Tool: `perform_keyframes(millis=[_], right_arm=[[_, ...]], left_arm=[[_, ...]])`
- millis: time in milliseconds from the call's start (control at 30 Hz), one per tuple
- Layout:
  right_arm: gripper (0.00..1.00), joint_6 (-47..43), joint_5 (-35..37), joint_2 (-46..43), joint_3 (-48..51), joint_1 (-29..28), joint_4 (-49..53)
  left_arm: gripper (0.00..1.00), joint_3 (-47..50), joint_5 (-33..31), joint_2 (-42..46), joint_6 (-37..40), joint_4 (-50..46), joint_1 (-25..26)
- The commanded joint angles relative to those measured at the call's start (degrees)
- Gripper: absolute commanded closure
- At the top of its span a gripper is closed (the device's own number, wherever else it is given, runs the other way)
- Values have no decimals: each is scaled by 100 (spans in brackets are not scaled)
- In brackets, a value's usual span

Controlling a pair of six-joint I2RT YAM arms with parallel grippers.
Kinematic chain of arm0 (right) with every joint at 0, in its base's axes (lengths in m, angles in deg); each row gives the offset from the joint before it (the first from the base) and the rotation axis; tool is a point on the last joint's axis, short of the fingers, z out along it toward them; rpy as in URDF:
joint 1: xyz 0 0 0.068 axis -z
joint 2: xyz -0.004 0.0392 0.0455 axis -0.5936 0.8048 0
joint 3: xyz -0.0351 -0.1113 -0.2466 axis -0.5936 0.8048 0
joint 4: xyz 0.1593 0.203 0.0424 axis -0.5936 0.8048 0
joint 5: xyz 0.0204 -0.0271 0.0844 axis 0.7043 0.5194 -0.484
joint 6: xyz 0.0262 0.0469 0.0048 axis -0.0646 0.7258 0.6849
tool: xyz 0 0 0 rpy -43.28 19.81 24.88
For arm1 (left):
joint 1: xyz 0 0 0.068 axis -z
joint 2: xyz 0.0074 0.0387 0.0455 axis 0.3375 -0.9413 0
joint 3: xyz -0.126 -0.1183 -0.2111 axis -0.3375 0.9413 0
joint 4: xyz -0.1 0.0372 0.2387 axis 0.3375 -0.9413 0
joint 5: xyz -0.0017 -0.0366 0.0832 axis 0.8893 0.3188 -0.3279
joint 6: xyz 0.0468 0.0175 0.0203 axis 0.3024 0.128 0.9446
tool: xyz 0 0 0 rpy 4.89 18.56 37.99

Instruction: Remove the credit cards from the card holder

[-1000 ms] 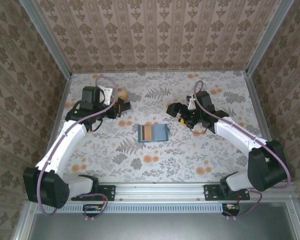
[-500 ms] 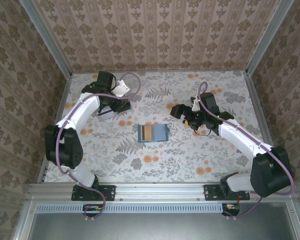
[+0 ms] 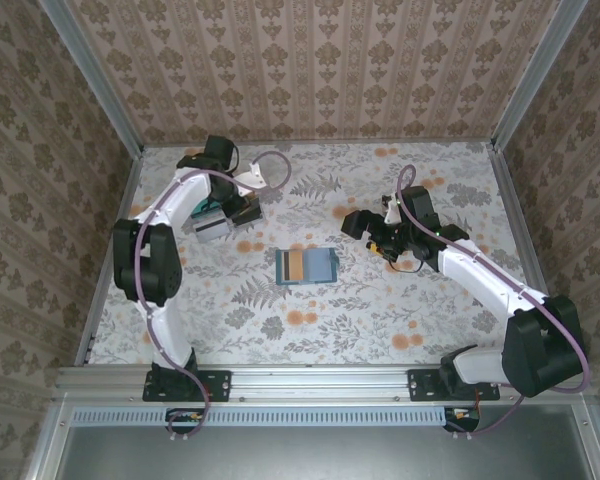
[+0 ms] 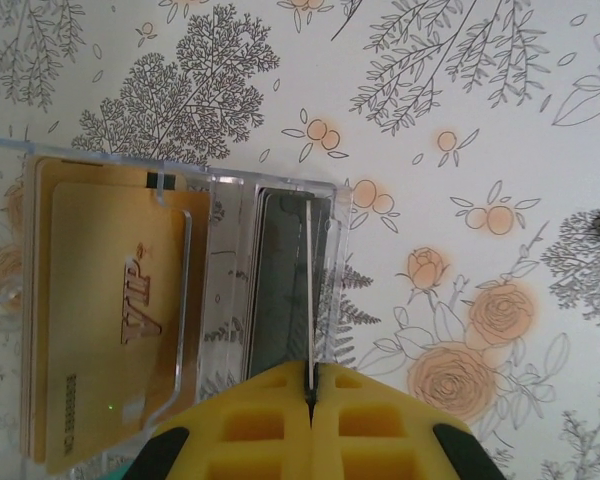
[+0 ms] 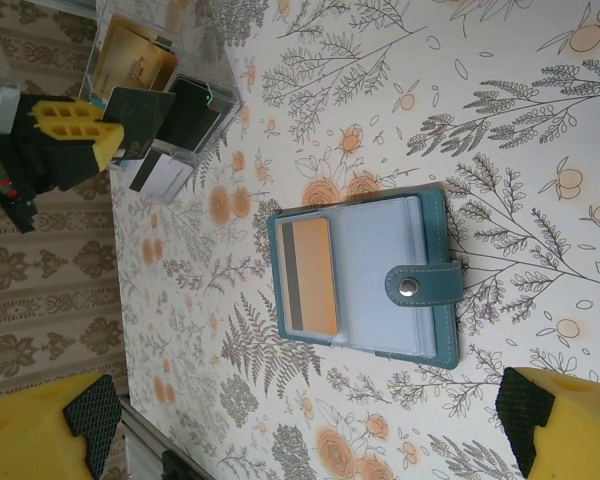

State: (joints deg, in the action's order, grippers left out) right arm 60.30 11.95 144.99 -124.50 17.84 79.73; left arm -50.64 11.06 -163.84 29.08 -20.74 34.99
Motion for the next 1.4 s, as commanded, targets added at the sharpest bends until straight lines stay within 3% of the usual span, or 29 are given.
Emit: perform_keyframes(millis=[0,500,900,1367], right_arm=[[0,-24,-62,37,-111,21,148],[0,-2,-110,43,-122,25,120],[0,4,-172,5,-109,29,119],[0,79,-180,-8,-87,20,89]], left_arm=[[100,-223,78,-180,283,-204,-50],[100,-458,189,-571,424,-297,-181],[100,-666,479,-750,1002,-598,-208],[100,-808,601,-1011,891,-462,-329]])
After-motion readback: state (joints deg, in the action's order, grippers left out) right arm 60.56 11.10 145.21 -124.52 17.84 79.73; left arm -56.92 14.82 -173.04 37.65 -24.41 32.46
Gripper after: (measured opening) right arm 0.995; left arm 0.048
